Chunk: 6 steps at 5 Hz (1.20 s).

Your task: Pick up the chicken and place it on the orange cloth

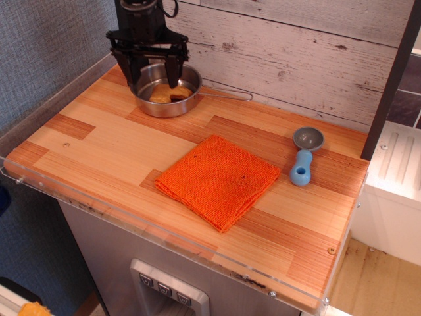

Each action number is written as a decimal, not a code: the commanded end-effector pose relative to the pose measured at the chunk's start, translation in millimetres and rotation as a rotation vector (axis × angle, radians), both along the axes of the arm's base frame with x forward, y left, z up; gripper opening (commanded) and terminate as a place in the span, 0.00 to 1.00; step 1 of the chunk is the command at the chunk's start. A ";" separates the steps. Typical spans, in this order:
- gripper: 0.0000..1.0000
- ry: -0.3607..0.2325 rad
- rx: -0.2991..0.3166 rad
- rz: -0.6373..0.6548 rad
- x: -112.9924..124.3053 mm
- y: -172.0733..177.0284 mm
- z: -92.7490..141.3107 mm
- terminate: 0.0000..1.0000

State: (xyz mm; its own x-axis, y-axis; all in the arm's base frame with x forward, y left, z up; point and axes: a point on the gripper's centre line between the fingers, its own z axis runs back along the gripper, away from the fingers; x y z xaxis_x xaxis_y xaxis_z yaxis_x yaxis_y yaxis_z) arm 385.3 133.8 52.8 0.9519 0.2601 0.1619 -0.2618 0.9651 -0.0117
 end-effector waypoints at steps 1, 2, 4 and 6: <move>1.00 -0.047 0.045 -0.003 17.8 -0.1 8.1 0.00; 1.00 -0.012 0.058 0.007 18.4 4.7 -5.4 0.00; 1.00 0.054 0.081 -0.001 14.4 6.2 -27.6 0.00; 1.00 0.092 0.058 0.037 9.6 6.7 -47.1 0.00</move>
